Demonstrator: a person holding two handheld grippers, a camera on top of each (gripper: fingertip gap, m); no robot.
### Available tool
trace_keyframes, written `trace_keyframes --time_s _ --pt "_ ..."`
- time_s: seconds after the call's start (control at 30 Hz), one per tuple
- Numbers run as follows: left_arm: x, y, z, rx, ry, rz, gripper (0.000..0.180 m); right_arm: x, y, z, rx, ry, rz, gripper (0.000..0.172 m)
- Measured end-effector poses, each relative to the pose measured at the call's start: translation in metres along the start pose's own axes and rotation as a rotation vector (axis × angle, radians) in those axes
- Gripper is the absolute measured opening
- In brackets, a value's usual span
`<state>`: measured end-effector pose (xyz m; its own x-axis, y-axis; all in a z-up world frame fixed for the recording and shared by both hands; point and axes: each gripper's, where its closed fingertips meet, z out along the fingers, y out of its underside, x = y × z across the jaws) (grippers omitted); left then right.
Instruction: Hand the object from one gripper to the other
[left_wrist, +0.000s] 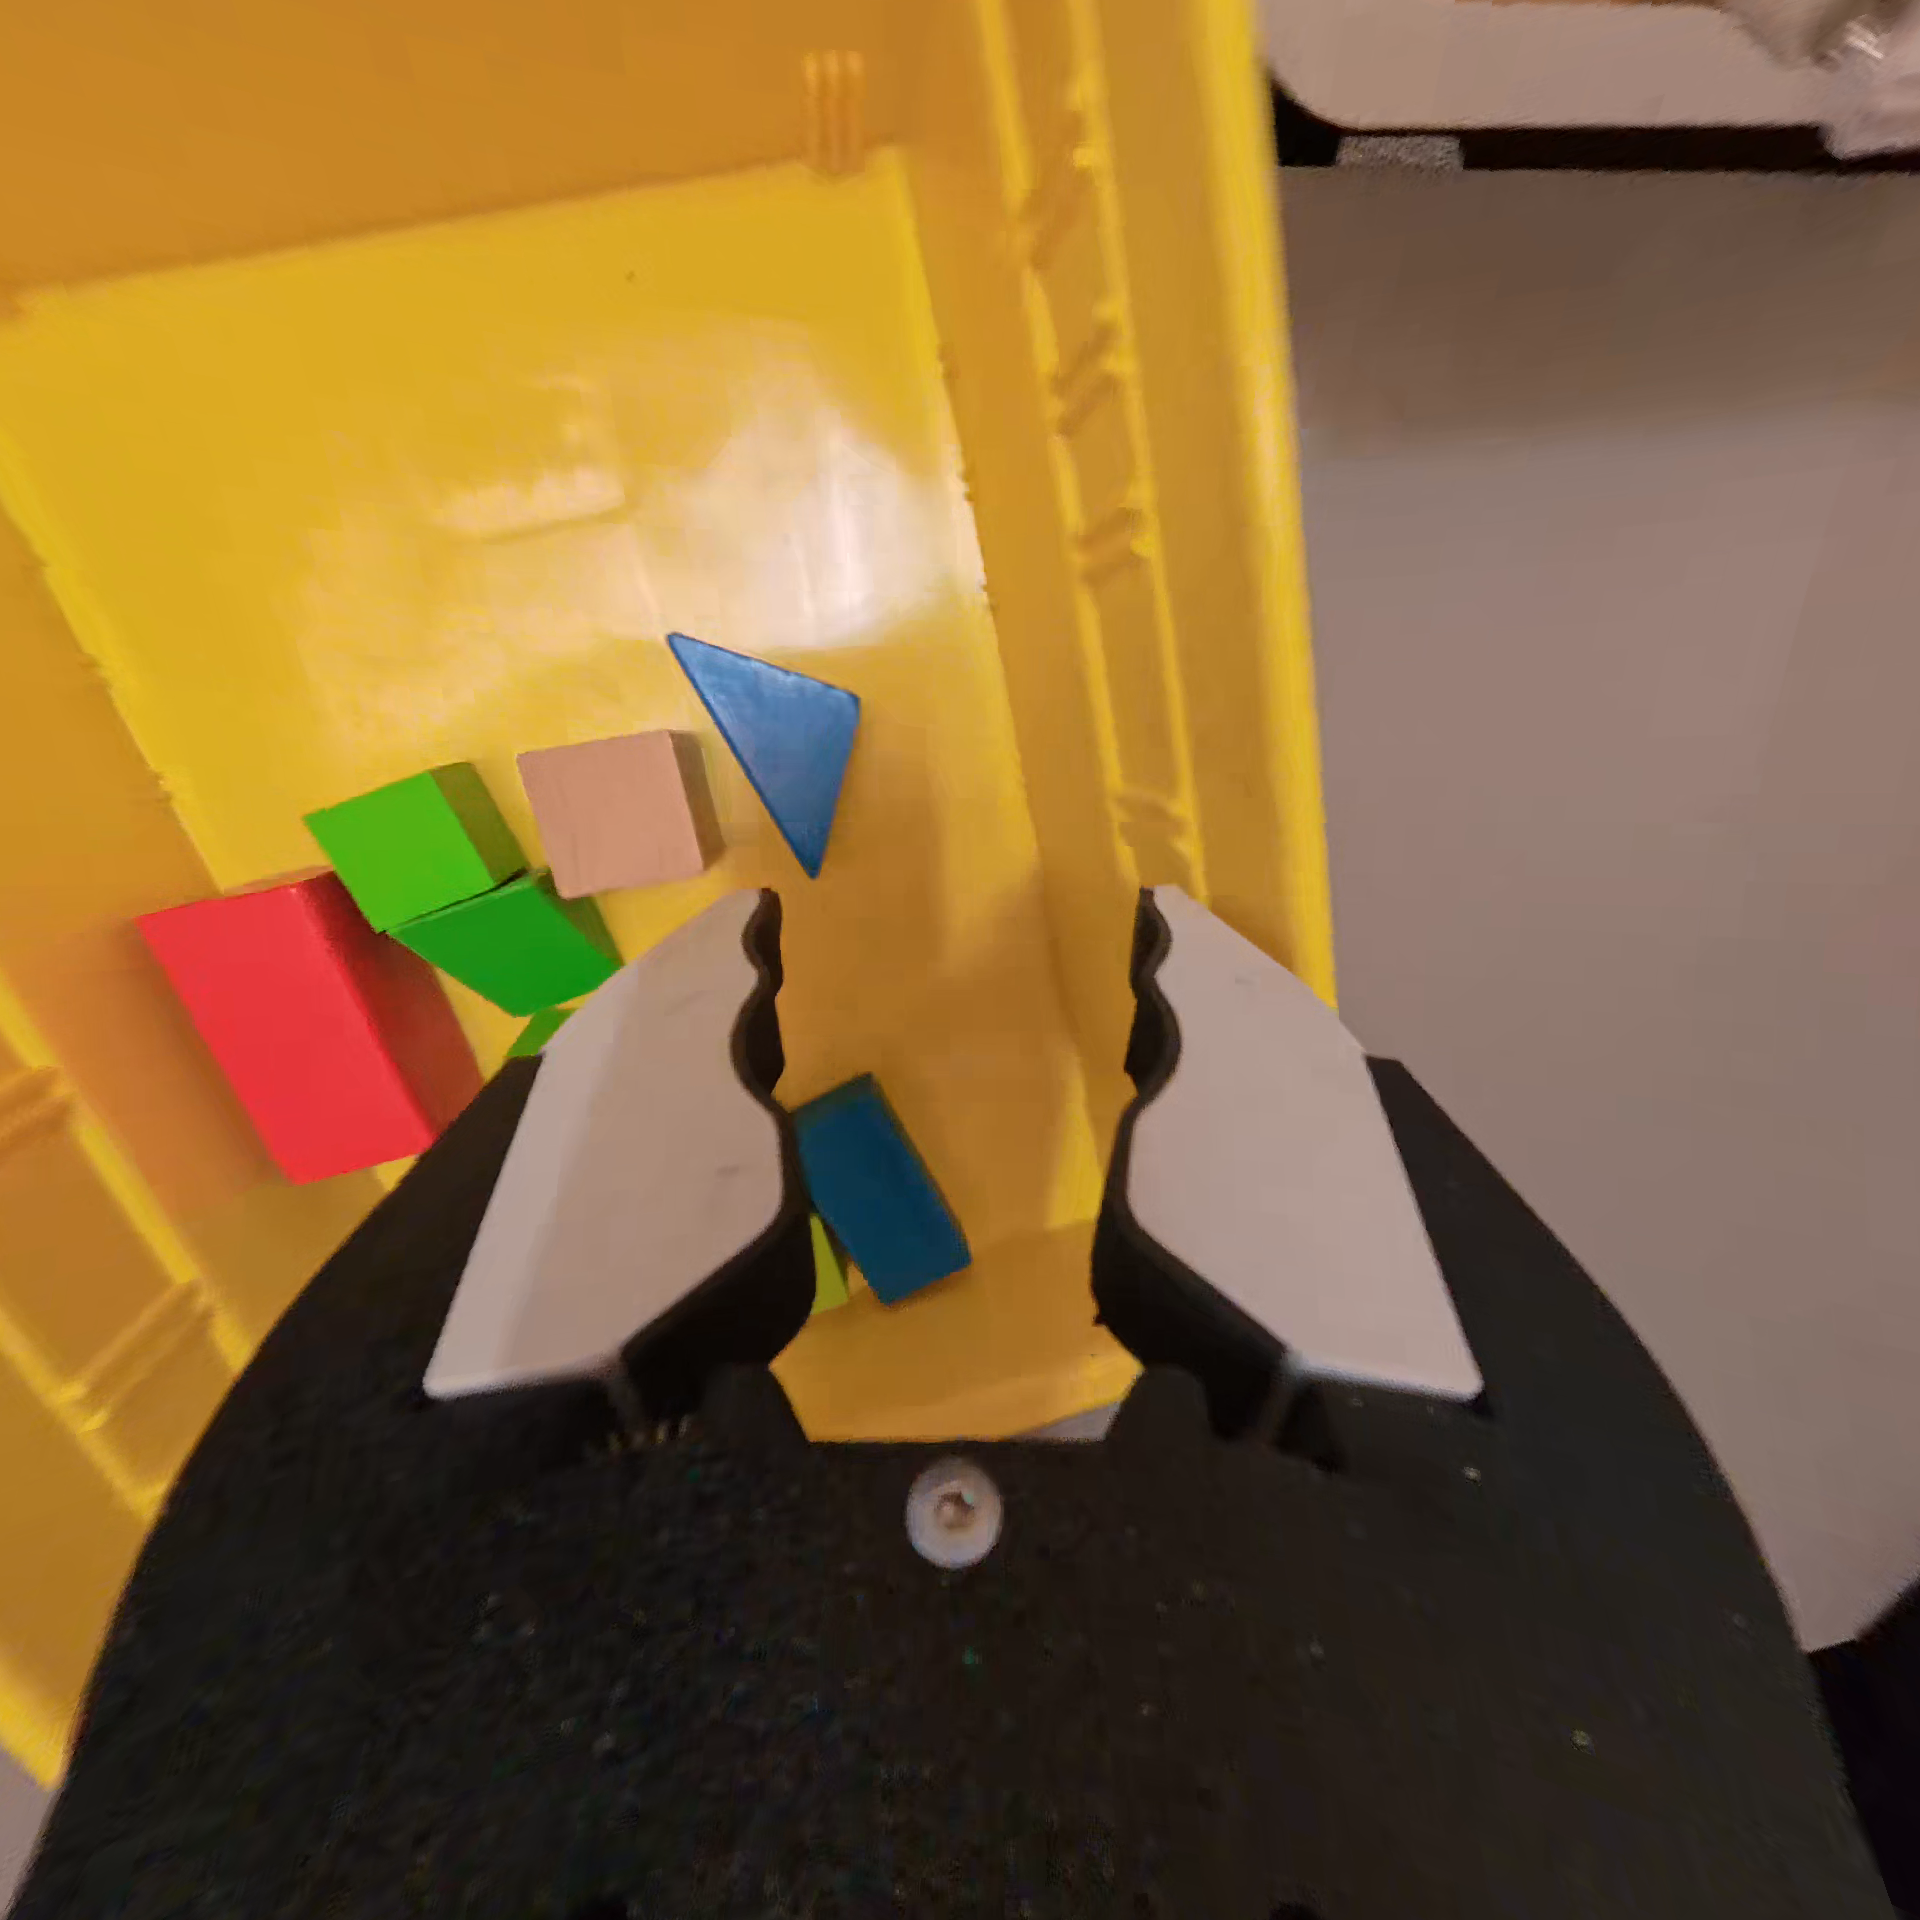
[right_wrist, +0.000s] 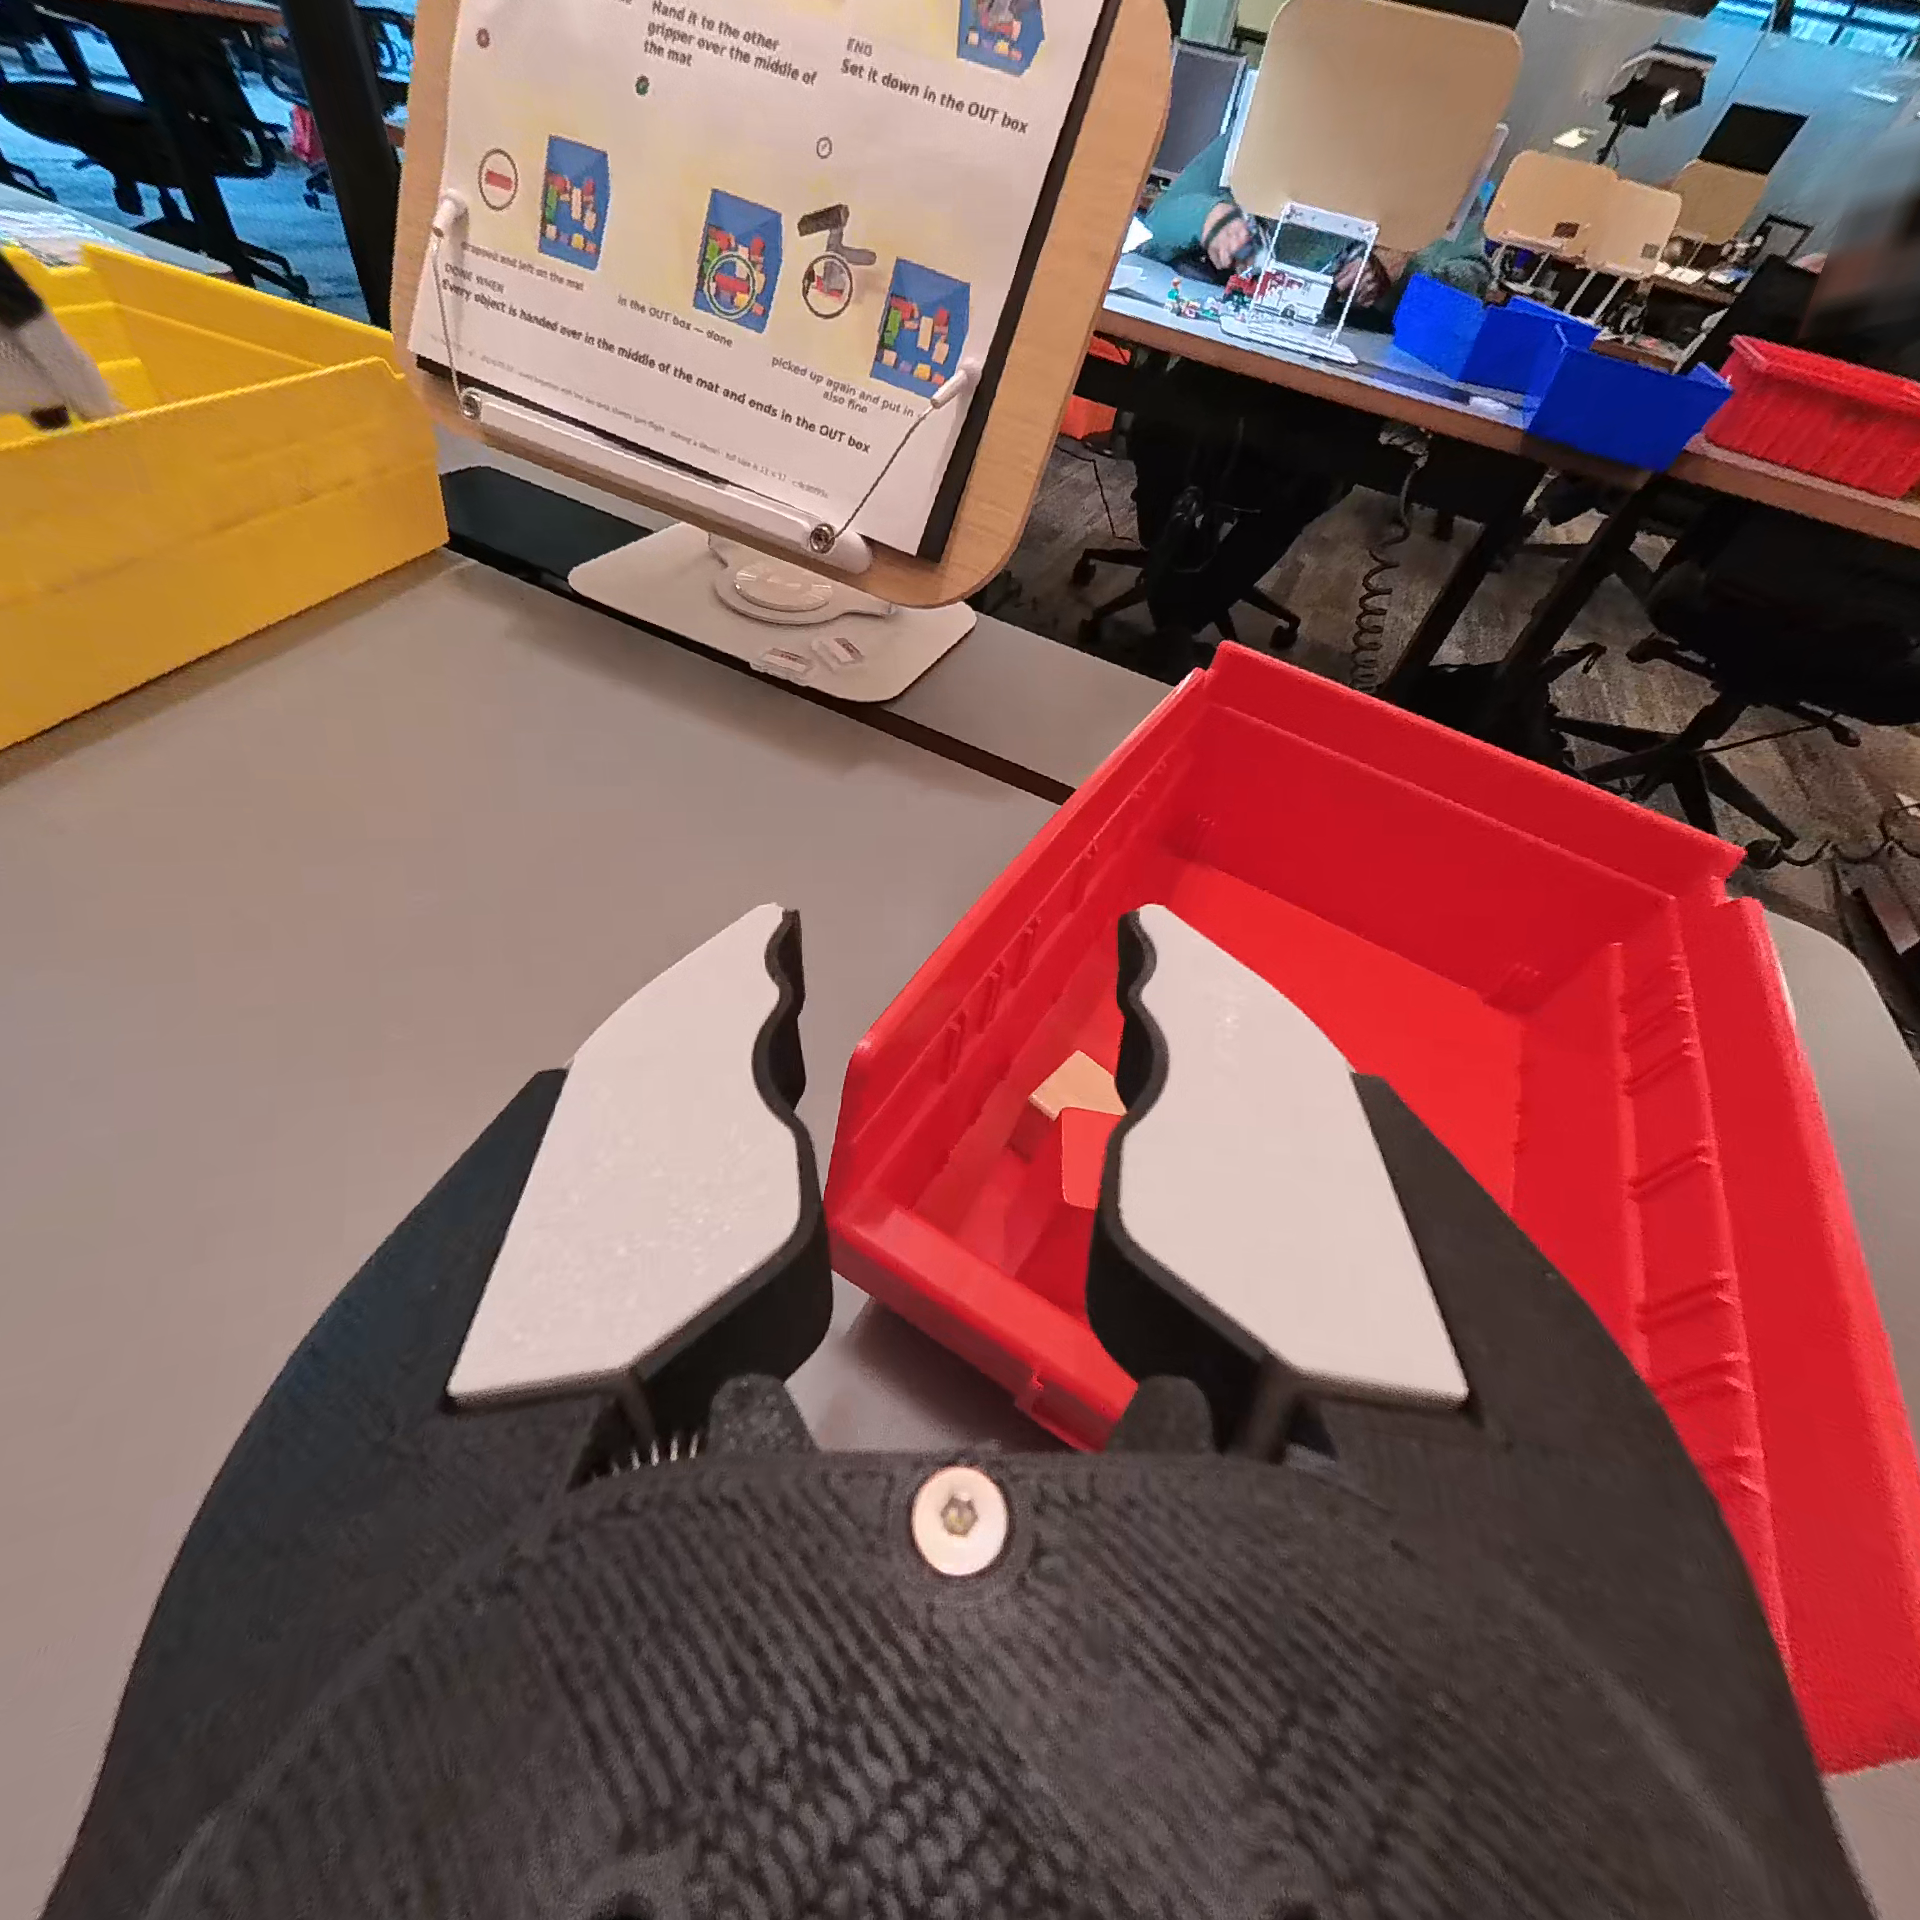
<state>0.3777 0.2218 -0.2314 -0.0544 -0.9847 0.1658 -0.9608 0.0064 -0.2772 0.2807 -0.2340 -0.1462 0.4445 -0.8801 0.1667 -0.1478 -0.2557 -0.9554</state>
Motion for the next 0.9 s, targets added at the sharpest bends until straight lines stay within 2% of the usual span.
trace_keyframes --time_s 0.13,0.23,0.43,0.57,0.63,0.7,0.8,0.9 --pt "-0.014 -0.012 0.018 -0.045 -0.004 -0.16 0.069 0.0 0.002 0.002 -0.001 -0.01 -0.002 0.059" --pt "-0.018 -0.018 0.027 -0.042 -0.005 -0.236 0.064 -0.002 0.004 0.004 0.005 -0.026 0.012 0.059" --pt "-0.023 -0.016 0.046 -0.075 -0.061 -0.265 0.055 -0.004 0.013 0.01 -0.014 -0.045 0.016 0.06" --pt "-0.032 -0.01 0.058 -0.108 -0.133 -0.244 0.05 -0.003 0.015 0.011 -0.012 -0.047 0.029 0.06" --pt "-0.035 -0.01 0.062 -0.094 -0.146 -0.237 0.032 -0.003 0.016 0.011 -0.015 -0.047 0.032 0.06" --pt "-0.036 -0.013 0.063 -0.062 -0.136 -0.221 0.032 -0.003 0.017 0.011 -0.015 -0.048 0.035 0.06" --pt "-0.035 -0.018 0.055 -0.009 -0.125 -0.124 0.032 -0.004 0.016 0.012 -0.014 -0.054 0.038 0.06" --pt "-0.03 -0.024 0.031 0.085 -0.091 -0.022 0.032 -0.01 0.011 0.012 -0.001 -0.068 0.032 0.06"
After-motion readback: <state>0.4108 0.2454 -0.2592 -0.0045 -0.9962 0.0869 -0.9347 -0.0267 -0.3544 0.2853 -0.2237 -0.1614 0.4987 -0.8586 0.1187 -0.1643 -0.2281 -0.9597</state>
